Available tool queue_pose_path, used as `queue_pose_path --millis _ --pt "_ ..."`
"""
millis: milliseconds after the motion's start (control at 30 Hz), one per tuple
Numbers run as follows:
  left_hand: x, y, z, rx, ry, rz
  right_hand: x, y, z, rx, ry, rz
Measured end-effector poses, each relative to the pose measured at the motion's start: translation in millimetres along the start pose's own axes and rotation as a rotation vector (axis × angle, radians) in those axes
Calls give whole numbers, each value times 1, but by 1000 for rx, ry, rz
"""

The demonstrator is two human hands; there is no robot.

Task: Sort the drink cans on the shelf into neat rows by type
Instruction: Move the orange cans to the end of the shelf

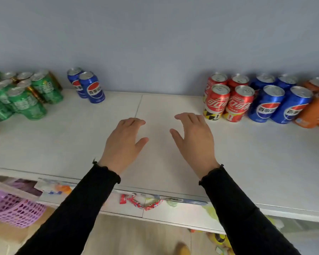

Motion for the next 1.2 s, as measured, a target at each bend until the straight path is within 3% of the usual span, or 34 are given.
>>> queue_pose_path --millis 400,600,833,1033,1200 --pt "-271 -71 -162 41 -214 170 -230 173 -28 -186 -175 6" --pt "-370 -95 -213 45 -313 151 -319 233 -35 -261 -214 49" --pt "-452 -103 -219 67 -413 124 -377 299 -11 -311 -249 104" --pt "-522 -103 -196 79 -465 156 -421 355 9 -354 -270 312" --pt "-568 -100 -174 95 -519 113 -447 402 11 -456 -178 437"
Point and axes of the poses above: each hand's wrist, its own z-axis towards the middle knuckle, its own y-axis out of the palm, x = y × z, the point moved 1 cm from there along z, towards the middle knuckle, and after that the axes turned 14 degrees about z, right-handed, at the moved point
